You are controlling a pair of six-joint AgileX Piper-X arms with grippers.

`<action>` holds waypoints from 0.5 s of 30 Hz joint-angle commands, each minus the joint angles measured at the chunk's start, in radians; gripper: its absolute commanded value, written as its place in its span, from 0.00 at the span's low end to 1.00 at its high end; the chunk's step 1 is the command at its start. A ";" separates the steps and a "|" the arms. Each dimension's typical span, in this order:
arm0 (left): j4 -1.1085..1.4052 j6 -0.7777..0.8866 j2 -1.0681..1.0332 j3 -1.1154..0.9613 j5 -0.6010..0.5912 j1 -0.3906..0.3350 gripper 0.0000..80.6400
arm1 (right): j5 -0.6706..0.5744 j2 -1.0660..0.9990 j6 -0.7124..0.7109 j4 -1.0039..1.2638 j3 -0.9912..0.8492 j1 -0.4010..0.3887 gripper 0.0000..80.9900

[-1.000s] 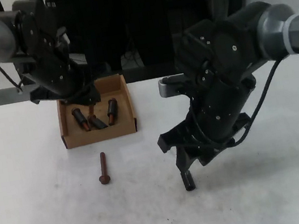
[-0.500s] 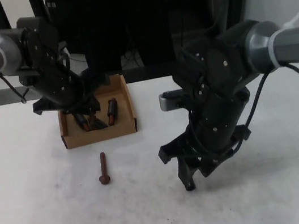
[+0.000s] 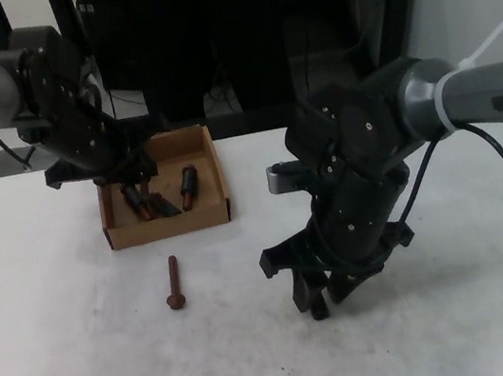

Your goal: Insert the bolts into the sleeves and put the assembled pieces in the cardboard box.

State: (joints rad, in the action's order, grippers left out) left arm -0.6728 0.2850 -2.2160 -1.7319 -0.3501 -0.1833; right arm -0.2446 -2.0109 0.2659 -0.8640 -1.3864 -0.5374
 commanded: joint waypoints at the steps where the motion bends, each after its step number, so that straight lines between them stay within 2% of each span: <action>1: 0.009 0.009 -0.010 -0.010 -0.019 0.001 0.01 | -0.004 -0.006 0.005 0.014 -0.010 0.004 0.54; 4: 0.007 0.023 -0.022 -0.010 -0.019 0.001 0.01 | 0.000 -0.006 0.005 0.014 -0.010 0.004 0.53; 5: 0.007 0.023 -0.025 -0.010 -0.019 -0.001 0.01 | 0.000 -0.006 0.005 0.014 -0.010 0.004 0.50; 7: 0.007 0.023 -0.027 -0.010 -0.019 -0.001 0.01 | 0.000 -0.006 0.005 0.014 -0.010 0.004 0.39; 11: 0.007 0.017 -0.026 -0.010 -0.033 -0.001 0.01 | 0.000 -0.006 0.003 0.014 -0.010 0.004 0.06; 12: 0.009 0.002 -0.026 -0.010 -0.063 -0.001 0.00 | 0.000 -0.006 0.000 0.014 -0.010 0.004 0.01; 15: 0.011 -0.021 -0.026 -0.010 -0.111 -0.001 0.08 | 0.000 -0.006 -0.011 0.014 -0.010 0.004 0.00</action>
State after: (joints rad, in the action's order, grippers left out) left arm -0.6629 0.2821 -2.2487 -1.7347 -0.4223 -0.1818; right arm -0.2446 -2.0129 0.2655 -0.8555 -1.3864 -0.5374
